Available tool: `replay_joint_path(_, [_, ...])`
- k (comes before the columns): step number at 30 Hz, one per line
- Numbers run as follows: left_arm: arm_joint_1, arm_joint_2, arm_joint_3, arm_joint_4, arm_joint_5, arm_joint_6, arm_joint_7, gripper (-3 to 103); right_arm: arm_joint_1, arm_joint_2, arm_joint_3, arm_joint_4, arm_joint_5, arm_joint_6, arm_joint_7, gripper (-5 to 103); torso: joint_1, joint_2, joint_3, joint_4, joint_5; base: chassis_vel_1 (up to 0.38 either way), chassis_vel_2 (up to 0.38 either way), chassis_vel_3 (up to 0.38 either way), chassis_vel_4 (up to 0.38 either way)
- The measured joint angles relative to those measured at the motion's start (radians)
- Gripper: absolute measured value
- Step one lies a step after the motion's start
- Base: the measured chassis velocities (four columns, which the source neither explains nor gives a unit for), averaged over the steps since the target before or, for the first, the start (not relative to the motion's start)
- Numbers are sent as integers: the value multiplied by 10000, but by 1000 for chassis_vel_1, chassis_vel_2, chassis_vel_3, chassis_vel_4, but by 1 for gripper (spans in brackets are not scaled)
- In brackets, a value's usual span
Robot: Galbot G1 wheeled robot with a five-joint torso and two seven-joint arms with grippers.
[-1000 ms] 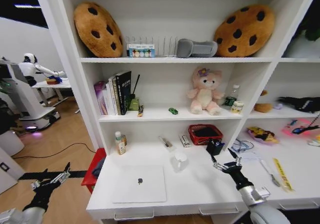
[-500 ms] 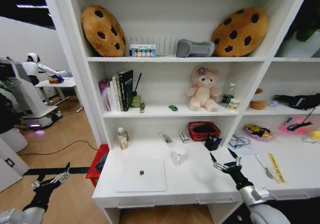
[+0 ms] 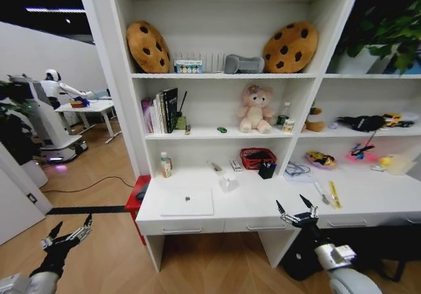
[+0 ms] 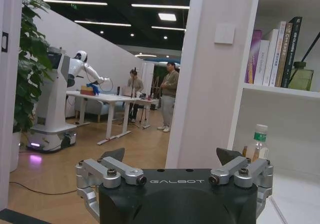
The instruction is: Organize the objects on the table.
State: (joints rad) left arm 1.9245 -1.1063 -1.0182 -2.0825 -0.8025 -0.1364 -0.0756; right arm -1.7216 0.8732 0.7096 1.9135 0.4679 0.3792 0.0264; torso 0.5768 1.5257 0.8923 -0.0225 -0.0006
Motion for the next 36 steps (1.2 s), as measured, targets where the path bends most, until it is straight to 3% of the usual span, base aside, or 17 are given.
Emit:
replay_joint_path(5, [1,0,-1,0,0,0,0,100,0,0,0,0,1,0,1,100,-4,3,-1,-1,13,326,-325,-319,331])
replay_joint_path(6, [1,-1,1,0,0,0,1,100,0,0,1,-1,1,0,2,100,-2,1,0,-2,-6,298,-305,-326,289])
replay_joint_path(10, [4,-1,0,-2,0,-1,5,100,-4,1,0,-1,1,0,1,100,-10,6,-3,-5,12,213,-222,-218,234])
replay_joint_path(11, [4,-1,-2,1,0,0,0,100,0,0,0,1,0,0,0,100,-7,4,-2,6,-6,46,50,-152,107])
replay_joint_path(13, [2,-1,0,1,0,0,0,100,-1,0,1,1,0,0,0,100,-7,4,-2,-2,-10,46,27,-121,107])
replay_joint_path(14, [1,-1,0,0,0,0,0,100,-2,1,0,-1,1,-1,1,100,-6,3,-1,-7,19,0,0,0,0])
replay_joint_path(17, [-1,0,0,-2,0,-1,4,100,-1,1,1,-1,1,0,1,100,0,0,1,-7,19,-41,-31,-2,-15])
replay_joint_path(19, [-2,-1,0,-1,0,0,3,100,2,0,1,-1,1,0,1,100,10,-5,4,-2,-3,-74,30,82,-15])
replay_joint_path(21, [-1,-1,0,-2,0,0,4,100,3,1,0,-1,1,0,1,100,11,-6,4,0,12,-67,60,97,-33])
replay_joint_path(36, [2,-1,0,0,0,-1,3,100,1,1,0,-1,1,0,1,100,1,-1,0,-2,6,-1,5,3,-3])
